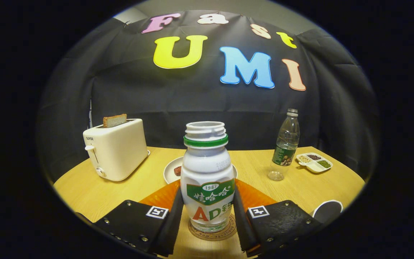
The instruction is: Take the bottle from table, then pour the juice into the cup, finally place the bottle on the coaster
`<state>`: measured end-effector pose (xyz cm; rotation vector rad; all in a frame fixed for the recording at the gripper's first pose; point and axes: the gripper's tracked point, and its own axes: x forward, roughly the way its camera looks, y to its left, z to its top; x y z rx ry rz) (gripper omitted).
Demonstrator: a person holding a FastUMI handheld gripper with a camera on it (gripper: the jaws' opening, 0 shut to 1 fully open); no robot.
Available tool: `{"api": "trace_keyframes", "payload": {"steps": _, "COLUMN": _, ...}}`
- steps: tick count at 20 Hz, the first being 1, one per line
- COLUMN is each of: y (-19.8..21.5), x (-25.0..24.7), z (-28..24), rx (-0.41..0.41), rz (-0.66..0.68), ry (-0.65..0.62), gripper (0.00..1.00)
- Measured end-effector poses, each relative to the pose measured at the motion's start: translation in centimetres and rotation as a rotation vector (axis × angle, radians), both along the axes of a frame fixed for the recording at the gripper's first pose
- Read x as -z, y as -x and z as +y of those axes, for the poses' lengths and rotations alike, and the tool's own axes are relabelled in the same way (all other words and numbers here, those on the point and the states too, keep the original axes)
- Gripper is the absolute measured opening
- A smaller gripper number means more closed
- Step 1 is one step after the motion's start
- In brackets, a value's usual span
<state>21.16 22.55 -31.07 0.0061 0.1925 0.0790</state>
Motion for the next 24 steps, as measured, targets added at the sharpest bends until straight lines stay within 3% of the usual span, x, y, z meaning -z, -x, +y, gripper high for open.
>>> {"api": "trace_keyframes", "payload": {"steps": 4, "y": 0.2, "x": 0.0, "z": -0.2, "rx": 0.003, "rz": -0.018, "ry": -0.018, "gripper": 0.67}}
{"api": "trace_keyframes", "payload": {"steps": 6, "y": 0.1, "x": 1.1, "z": -0.9, "rx": 0.028, "rz": 0.008, "ry": -0.019, "gripper": 0.72}}
{"api": "trace_keyframes", "payload": {"steps": 8, "y": -0.1, "x": 1.0, "z": -0.5, "rx": 0.014, "rz": -0.002, "ry": -0.034, "gripper": 0.95}}
{"api": "trace_keyframes", "payload": {"steps": 9, "y": 0.4, "x": 0.4, "z": -0.5, "rx": 0.007, "rz": -0.012, "ry": -0.039, "gripper": 0.99}}
{"api": "trace_keyframes", "payload": {"steps": 13, "y": 1.3, "x": -2.2, "z": -0.4, "rx": -0.016, "rz": -0.051, "ry": -0.011, "gripper": 0.99}}
{"api": "trace_keyframes", "payload": {"steps": 17, "y": 3.5, "x": -8.8, "z": -0.8, "rx": -0.029, "rz": -0.140, "ry": -0.030, "gripper": 0.99}}
{"api": "trace_keyframes", "payload": {"steps": 24, "y": 9.3, "x": -25.5, "z": -4.7, "rx": 0.012, "rz": -0.310, "ry": 0.001, "gripper": 0.98}}
